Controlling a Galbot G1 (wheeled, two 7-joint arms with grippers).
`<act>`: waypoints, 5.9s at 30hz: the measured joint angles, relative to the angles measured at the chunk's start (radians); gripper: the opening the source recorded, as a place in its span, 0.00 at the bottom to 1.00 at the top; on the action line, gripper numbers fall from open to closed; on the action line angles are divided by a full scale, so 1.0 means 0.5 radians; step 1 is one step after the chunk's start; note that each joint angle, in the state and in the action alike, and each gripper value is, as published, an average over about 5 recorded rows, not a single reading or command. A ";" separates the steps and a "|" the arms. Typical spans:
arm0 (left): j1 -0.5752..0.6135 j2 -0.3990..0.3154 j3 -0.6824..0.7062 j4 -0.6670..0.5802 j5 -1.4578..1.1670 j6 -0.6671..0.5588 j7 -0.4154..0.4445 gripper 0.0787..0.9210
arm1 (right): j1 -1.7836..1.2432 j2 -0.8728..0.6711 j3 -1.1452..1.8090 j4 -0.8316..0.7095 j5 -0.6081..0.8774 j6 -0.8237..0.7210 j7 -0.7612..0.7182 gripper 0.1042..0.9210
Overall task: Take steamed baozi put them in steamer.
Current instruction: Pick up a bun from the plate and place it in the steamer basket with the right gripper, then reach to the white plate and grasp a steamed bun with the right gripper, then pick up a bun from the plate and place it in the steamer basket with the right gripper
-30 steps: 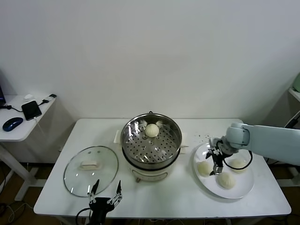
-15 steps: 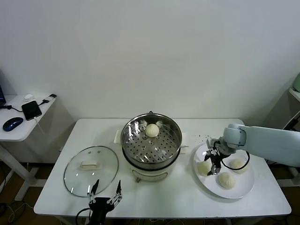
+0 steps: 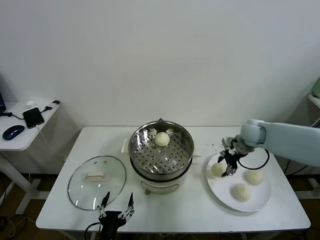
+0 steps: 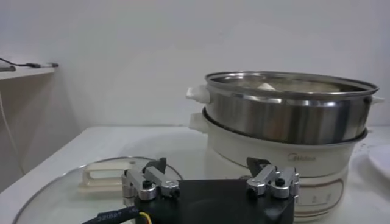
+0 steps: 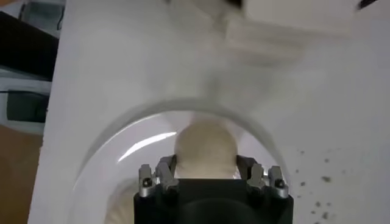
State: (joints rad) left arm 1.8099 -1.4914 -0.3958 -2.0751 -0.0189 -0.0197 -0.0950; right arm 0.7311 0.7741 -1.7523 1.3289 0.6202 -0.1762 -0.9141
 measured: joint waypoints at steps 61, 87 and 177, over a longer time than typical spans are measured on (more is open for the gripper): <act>-0.042 0.071 0.001 -0.087 -0.091 0.036 0.019 0.88 | 0.076 1.223 0.039 -0.396 0.823 -0.180 0.157 0.88; -0.063 0.047 -0.006 -0.087 -0.080 0.051 0.022 0.88 | 0.558 -0.252 -0.644 0.405 0.059 -0.074 -0.038 0.88; -0.035 0.054 0.003 -0.085 -0.091 0.052 0.003 0.88 | 0.133 1.063 0.186 0.202 -0.802 1.074 -0.123 0.69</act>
State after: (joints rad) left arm 1.7923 -1.4644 -0.3945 -2.1175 -0.0644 0.0063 -0.0934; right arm 0.7977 1.3054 -1.6595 1.4300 0.2193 0.3607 -0.9757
